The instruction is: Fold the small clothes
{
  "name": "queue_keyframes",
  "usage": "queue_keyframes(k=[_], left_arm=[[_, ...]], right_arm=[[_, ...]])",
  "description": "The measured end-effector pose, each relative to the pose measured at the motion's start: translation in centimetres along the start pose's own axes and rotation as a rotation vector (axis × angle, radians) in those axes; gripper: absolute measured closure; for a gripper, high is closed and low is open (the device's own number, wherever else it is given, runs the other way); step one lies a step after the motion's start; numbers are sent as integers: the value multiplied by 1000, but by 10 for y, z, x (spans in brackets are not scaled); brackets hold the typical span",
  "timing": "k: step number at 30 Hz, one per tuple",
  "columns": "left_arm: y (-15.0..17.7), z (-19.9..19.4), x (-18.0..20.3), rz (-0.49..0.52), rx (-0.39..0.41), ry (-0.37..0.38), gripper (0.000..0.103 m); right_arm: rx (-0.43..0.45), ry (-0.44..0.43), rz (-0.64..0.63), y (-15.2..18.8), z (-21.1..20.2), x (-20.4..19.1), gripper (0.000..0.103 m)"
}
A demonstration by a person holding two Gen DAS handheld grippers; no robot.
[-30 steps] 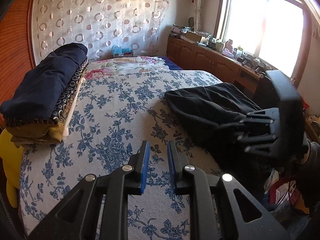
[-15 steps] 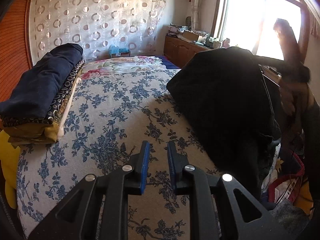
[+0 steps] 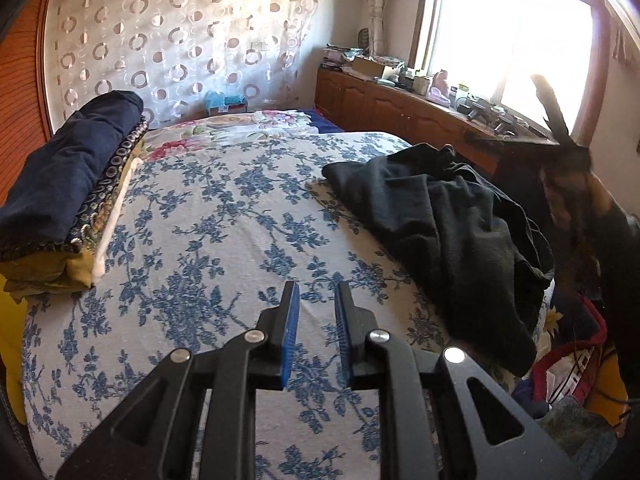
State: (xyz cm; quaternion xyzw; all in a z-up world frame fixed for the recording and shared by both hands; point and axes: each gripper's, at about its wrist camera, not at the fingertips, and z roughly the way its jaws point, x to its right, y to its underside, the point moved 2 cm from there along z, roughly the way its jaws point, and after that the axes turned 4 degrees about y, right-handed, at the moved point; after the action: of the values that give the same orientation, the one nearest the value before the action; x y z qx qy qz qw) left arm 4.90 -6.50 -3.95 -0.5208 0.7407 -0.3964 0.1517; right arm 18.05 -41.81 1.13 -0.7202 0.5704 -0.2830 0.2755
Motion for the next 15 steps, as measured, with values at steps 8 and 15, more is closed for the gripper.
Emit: queue_keyframes(k=[8,15], left_arm=[[-6,8,19,9,15,14,87],[-6,15,33,25,16,10,87]], right_arm=[[-31,-94,-25,83,-54,-12,50],[-97,-154,15,127,-62,-30,50]])
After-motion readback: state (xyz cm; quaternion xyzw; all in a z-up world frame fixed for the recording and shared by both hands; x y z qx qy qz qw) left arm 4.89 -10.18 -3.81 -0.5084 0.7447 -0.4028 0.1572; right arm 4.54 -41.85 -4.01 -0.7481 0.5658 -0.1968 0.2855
